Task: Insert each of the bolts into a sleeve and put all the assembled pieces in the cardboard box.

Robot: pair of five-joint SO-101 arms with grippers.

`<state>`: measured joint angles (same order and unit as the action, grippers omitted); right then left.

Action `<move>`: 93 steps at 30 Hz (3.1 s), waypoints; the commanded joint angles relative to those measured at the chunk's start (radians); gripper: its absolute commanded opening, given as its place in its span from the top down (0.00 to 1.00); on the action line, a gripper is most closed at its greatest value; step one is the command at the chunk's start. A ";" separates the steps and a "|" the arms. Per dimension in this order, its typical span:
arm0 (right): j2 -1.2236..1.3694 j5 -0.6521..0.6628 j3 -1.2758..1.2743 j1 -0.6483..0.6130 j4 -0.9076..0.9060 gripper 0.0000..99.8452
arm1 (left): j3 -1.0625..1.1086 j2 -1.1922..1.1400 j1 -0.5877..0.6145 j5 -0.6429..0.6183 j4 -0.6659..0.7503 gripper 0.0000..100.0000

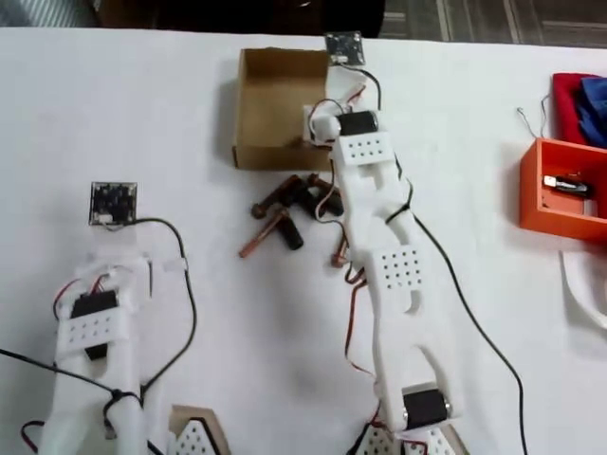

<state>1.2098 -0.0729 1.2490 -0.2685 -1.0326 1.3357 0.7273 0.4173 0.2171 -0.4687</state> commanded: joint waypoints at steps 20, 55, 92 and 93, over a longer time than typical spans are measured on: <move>-0.125 0.008 0.420 0.088 -0.481 0.95 | -0.004 0.002 -0.011 0.008 0.018 0.96; -1.110 0.229 -1.379 -0.165 -0.266 0.84 | -0.004 0.003 -0.011 0.008 0.018 0.96; -0.573 0.256 -1.014 -0.269 -0.200 0.91 | -0.004 0.003 -0.011 0.008 0.018 0.96; -0.575 0.256 -1.014 -0.268 -0.199 0.97 | -0.004 0.003 -0.011 0.008 0.018 0.96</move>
<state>0.6283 0.1757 0.2071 -0.5309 -1.2352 1.3357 0.7273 0.4173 0.2171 -0.4687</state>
